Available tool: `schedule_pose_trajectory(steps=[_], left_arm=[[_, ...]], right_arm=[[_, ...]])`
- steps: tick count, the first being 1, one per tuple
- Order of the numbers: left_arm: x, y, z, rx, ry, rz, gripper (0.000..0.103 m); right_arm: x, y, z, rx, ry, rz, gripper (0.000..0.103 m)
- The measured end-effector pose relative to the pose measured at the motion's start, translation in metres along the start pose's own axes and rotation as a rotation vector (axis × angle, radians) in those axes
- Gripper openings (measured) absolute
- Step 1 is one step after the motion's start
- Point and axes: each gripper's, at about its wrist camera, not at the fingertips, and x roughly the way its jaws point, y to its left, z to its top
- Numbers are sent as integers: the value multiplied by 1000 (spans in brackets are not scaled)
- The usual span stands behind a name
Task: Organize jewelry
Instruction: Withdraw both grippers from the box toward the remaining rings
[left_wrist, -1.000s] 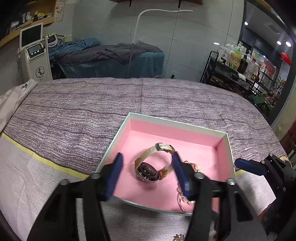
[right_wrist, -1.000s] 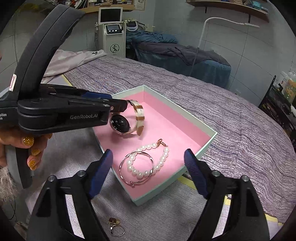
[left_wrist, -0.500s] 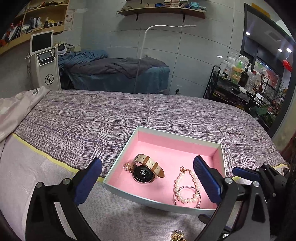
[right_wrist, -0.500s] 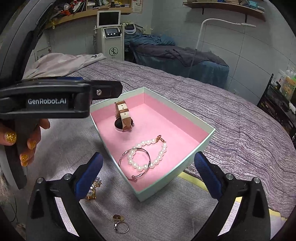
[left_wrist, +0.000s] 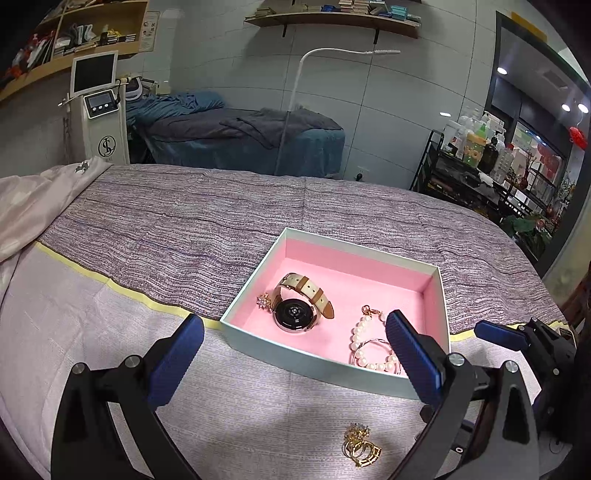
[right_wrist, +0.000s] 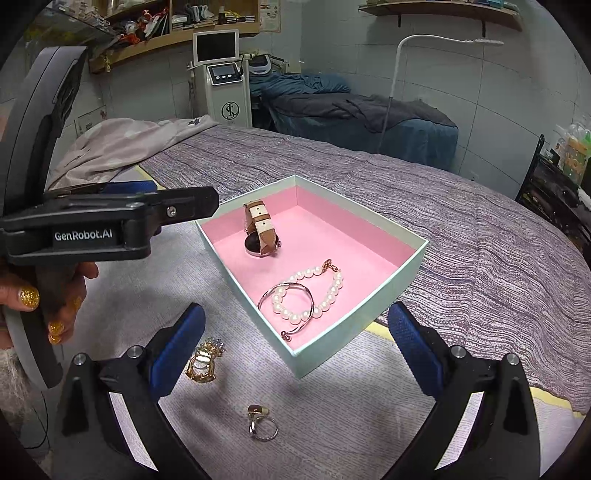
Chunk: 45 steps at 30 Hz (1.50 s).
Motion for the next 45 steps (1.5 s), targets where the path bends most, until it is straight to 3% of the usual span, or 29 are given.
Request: schedule_pose_trajectory(steps=[10, 21, 30, 34, 36, 38, 41, 45], left_arm=[[-12, -2, -25, 39, 20, -10, 97], [-18, -3, -60, 80, 142, -39, 97], [-17, -3, -85, 106, 182, -7, 97], [-19, -2, -91, 92, 187, -18, 97], [-20, -4, -94, 97, 192, -22, 95], [-21, -7, -96, 106, 196, -33, 92], [-20, -11, -100, 104, 211, -68, 79], [-17, -18, -106, 111, 235, -88, 70]], right_arm=[[-11, -5, -19, 35, 22, 29, 98], [-15, -12, -45, 66, 70, 45, 98], [-10, 1, -61, -9, 118, 52, 97], [-8, 3, -65, -25, 135, 56, 79], [-8, 3, -65, -28, 140, 52, 77], [-7, 5, -66, -37, 144, 56, 69], [-4, 8, -66, -54, 157, 46, 58], [0, 14, -65, -83, 161, 36, 54]])
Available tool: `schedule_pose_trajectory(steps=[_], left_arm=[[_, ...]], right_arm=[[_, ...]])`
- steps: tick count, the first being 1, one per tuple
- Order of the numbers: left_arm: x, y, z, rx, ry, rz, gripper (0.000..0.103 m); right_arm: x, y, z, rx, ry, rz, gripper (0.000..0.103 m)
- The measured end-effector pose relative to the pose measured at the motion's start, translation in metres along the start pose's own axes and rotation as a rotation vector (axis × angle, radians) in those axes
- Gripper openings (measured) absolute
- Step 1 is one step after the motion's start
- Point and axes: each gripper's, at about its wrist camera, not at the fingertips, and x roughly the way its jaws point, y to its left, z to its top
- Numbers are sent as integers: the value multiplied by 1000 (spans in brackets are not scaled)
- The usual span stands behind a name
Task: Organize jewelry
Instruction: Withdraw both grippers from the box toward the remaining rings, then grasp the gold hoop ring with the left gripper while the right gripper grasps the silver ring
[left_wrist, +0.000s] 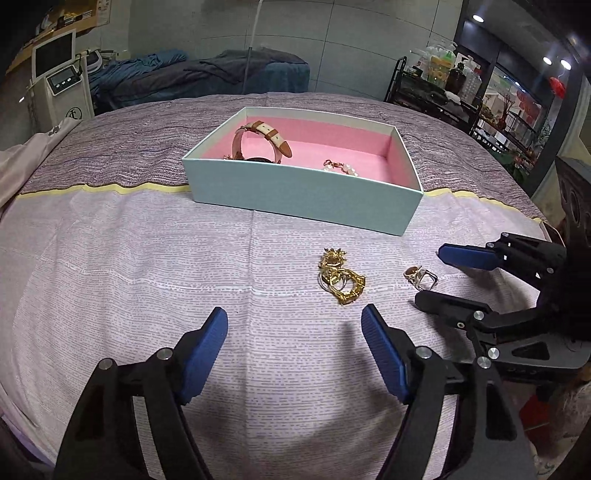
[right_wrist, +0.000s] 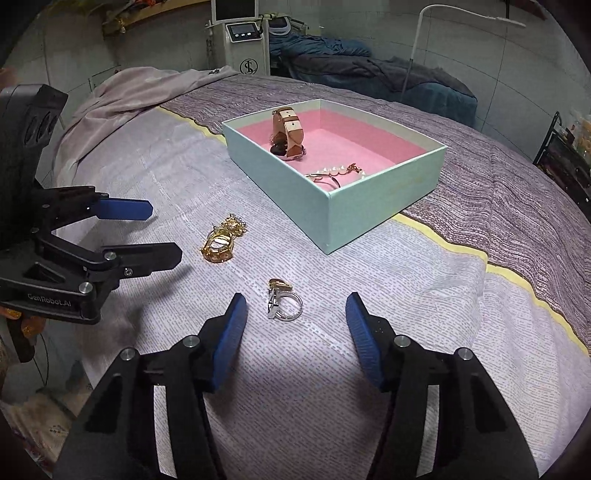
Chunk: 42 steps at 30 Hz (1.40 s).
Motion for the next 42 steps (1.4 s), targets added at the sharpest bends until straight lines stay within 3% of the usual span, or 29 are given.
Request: schedule_pose_trajectory(steps=[7, 10, 13, 18, 26, 28, 30, 42], left_arm=[[3, -6, -1, 4, 15, -10, 57], [4, -11, 1, 4, 18, -35, 50], [8, -22, 2, 21, 24, -41, 49], [18, -36, 7, 28, 33, 27, 48], [26, -48, 17, -26, 24, 37, 36], [27, -48, 19, -30, 18, 53, 26], [27, -48, 19, -36, 15, 52, 23], [8, -35, 8, -54, 3, -1, 23]], right_arm=[[2, 11, -1, -60, -1, -13, 22], [1, 8, -2, -45, -5, -4, 21], [-3, 4, -5, -24, -13, 4, 21], [-11, -4, -10, 3, -26, 10, 21], [-14, -15, -15, 45, -39, 32, 21], [-14, -15, -16, 46, -40, 34, 21], [-14, -16, -16, 51, -42, 38, 21], [-16, -17, -13, 66, -47, 74, 21]])
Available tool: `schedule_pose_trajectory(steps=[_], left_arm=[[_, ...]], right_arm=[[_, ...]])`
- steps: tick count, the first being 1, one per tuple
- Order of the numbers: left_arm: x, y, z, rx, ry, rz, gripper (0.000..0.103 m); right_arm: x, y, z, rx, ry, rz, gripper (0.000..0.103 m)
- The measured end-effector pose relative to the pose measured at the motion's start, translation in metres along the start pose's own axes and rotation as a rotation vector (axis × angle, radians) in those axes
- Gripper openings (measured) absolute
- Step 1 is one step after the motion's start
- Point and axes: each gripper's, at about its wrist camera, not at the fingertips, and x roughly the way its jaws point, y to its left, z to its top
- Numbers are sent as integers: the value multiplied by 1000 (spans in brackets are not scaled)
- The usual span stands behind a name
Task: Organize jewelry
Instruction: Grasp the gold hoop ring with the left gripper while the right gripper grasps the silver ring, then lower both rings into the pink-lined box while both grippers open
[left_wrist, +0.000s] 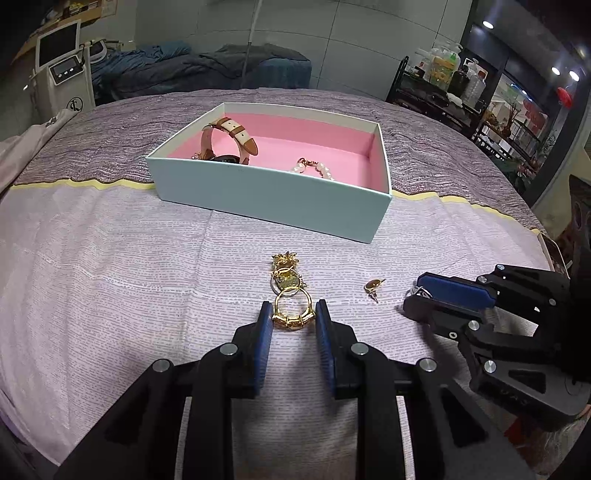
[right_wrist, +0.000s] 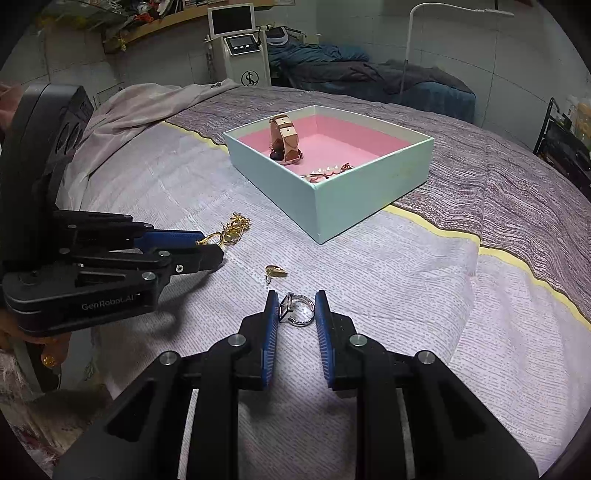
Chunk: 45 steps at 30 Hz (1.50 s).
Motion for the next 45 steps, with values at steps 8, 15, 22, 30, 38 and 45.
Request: schedule_pose_trajectory(steps=[8, 15, 22, 30, 38, 45], left_arm=[[-19, 11, 13, 7, -45, 7, 23], [-36, 19, 51, 20, -117, -9, 23], [-29, 21, 85, 30, -125, -48, 23], [-9, 27, 109, 29, -112, -50, 23], [17, 32, 121, 2, -73, -44, 23], [23, 30, 120, -2, -65, -45, 23]], right_arm=[[-9, 13, 17, -39, -30, 37, 21], [-18, 20, 50, -95, -87, 29, 21], [-12, 14, 85, -104, -113, 23, 21], [5, 2, 100, -95, -101, -16, 21], [20, -8, 98, -70, -73, -31, 21], [29, -8, 98, -73, -61, -35, 21]])
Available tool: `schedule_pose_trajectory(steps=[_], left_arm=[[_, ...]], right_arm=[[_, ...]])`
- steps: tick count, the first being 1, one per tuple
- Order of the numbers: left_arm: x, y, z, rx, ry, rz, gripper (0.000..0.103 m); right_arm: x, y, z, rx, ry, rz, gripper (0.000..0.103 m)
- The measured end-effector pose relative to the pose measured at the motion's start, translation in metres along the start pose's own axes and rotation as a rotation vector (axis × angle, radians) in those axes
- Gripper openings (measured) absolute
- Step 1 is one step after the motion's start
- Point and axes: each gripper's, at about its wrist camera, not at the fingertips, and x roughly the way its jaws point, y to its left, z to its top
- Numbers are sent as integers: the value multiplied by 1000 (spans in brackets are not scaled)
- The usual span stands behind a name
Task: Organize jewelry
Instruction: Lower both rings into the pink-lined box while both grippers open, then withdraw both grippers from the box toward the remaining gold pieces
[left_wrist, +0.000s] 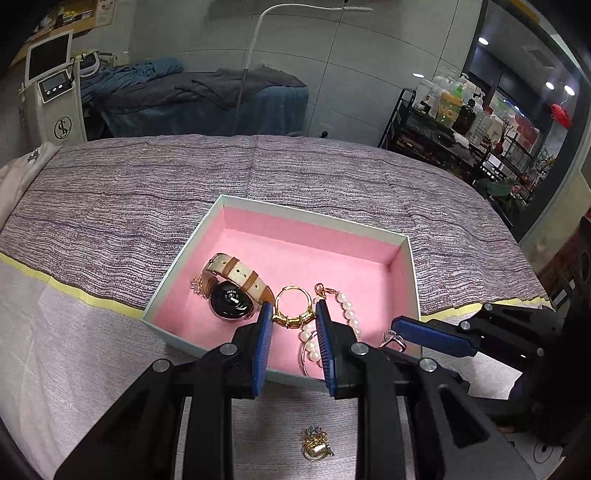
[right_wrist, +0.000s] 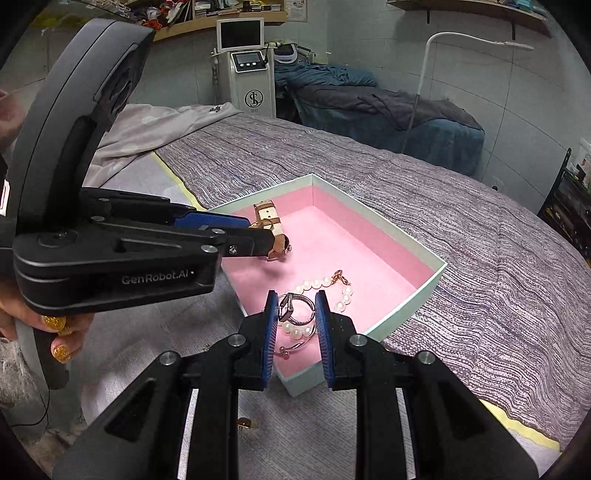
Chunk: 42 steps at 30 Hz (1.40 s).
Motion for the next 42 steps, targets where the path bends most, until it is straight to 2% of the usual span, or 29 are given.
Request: schedule_pose_trajectory(steps=[5, 6, 7, 8, 10, 12, 13, 15, 19, 21, 29, 34, 42], left_arm=[[1, -1, 2, 0, -10, -1, 24], [1, -2, 2, 4, -14, 1, 28], [0, -2, 2, 6, -21, 8, 38], [-1, -3, 1, 10, -31, 20, 44], [-4, -3, 1, 17, -59, 54, 65], [-8, -2, 1, 26, -87, 95, 73], [-10, -2, 1, 34, -99, 116, 82], [-14, 1, 1, 43, -128, 163, 96], [-21, 4, 1, 52, -150, 205, 97], [-23, 3, 0, 57, -146, 218, 97], [-33, 4, -6, 33, -149, 171, 97], [-39, 6, -12, 21, -158, 180, 97], [-55, 16, -33, 7, -165, 169, 97]], right_arm=[[4, 2, -1, -6, -6, -13, 22], [4, 4, -1, -12, -10, -17, 23], [3, 6, -1, -22, -15, -22, 30], [3, 8, -2, -31, -22, -33, 47], [0, 10, -3, -37, -43, -66, 72], [-2, 9, -3, -34, -52, -68, 73], [-3, 7, -3, -30, -53, -71, 75], [-6, 5, -4, -24, -68, -90, 85], [-9, 0, -4, 6, -92, -89, 95], [-12, -1, -4, 23, -99, -88, 96], [-22, -5, -3, 66, -126, -67, 96], [-27, -6, -4, 85, -136, -65, 96], [-44, -1, -18, 97, -147, -51, 96]])
